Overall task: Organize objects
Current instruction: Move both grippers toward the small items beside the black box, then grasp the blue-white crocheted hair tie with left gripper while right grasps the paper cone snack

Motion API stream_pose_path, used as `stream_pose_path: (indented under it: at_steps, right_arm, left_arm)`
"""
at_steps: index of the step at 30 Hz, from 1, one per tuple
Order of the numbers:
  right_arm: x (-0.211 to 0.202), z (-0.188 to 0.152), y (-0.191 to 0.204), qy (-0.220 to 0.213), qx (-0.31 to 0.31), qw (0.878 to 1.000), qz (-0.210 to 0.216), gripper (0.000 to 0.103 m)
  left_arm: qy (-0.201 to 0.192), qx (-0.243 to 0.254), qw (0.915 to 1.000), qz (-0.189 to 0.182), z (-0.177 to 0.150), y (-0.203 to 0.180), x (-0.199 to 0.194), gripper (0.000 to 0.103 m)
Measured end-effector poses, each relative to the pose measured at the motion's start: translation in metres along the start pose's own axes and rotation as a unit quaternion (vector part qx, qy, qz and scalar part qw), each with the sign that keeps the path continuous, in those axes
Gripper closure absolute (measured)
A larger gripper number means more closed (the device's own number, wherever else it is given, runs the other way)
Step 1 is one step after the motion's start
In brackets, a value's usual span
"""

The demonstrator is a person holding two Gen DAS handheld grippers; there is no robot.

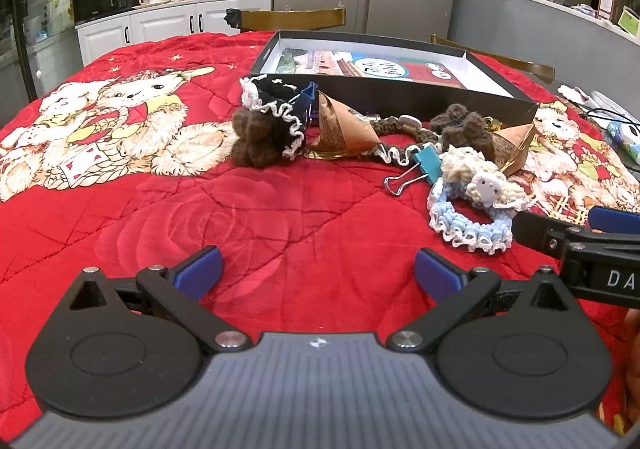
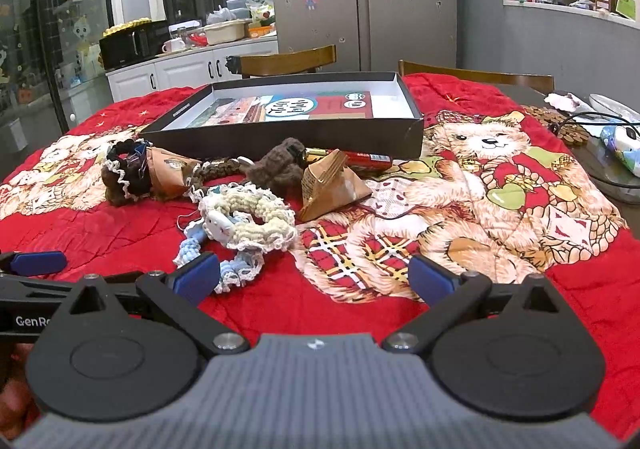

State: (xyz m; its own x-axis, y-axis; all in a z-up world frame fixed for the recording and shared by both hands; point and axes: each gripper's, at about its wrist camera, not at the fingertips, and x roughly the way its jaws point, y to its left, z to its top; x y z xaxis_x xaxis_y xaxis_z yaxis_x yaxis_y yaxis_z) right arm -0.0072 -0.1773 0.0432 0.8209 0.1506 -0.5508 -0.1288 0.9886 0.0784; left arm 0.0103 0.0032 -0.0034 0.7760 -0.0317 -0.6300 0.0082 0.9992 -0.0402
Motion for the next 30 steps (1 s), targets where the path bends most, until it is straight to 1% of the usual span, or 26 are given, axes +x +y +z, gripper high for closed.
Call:
stream_pose_path:
  at_steps: [3,7,10,12,14,18,19,22,24,25,26,27,30]
  right_arm:
    - [0.000,0.000,0.000,-0.002,0.002,1.000,-0.001,0.000]
    - [-0.003,0.002,-0.003,-0.012,0.003,1.000,-0.004,0.000]
    - [-0.006,0.005,-0.005,-0.024,0.002,1.000,-0.010,0.000]
    - [-0.007,0.007,-0.007,-0.027,-0.002,1.000,-0.012,0.000]
    - [-0.006,0.010,-0.009,-0.029,-0.005,0.999,-0.012,0.000]
    - [-0.004,0.018,-0.016,-0.030,-0.004,1.000,-0.006,0.000]
    - [-0.003,0.020,-0.018,-0.031,-0.003,1.000,-0.005,0.000]
    - [0.000,0.026,-0.023,-0.036,-0.002,0.999,0.000,0.000]
    - [0.005,0.030,-0.026,-0.042,-0.006,0.999,0.002,0.000]
    - [0.007,0.031,-0.027,-0.047,-0.007,0.999,0.001,0.000]
    - [0.011,0.032,-0.029,-0.051,-0.008,0.999,0.002,0.000]
    - [0.015,0.032,-0.030,-0.051,-0.010,0.999,0.004,0.000]
    - [0.028,0.033,-0.038,-0.031,-0.002,0.999,0.021,0.000]
  left_arm:
    - [0.004,0.005,1.0000,-0.001,0.001,-0.001,0.000,0.000]
    - [0.000,0.003,0.9999,-0.012,0.000,-0.001,-0.001,0.000]
    - [-0.008,0.000,0.9993,-0.036,0.000,0.000,-0.004,0.001]
    - [-0.014,0.002,0.9976,-0.068,-0.001,0.000,-0.007,0.001]
    - [-0.024,0.001,0.9959,-0.087,-0.003,-0.003,-0.010,0.002]
    - [-0.038,0.001,0.9927,-0.115,-0.004,-0.012,-0.015,0.007]
    - [-0.042,-0.003,0.9921,-0.118,-0.004,-0.014,-0.015,0.009]
    - [-0.044,-0.014,0.9908,-0.128,-0.003,-0.019,-0.016,0.010]
    - [-0.041,-0.024,0.9902,-0.131,-0.001,-0.021,-0.014,0.014]
    - [-0.039,-0.030,0.9902,-0.131,0.000,-0.022,-0.012,0.018]
    - [-0.040,-0.035,0.9902,-0.129,0.001,-0.023,-0.010,0.019]
    - [-0.039,-0.035,0.9906,-0.126,0.002,-0.024,-0.009,0.019]
    - [-0.039,-0.024,0.9916,-0.121,0.005,-0.032,-0.004,0.027]
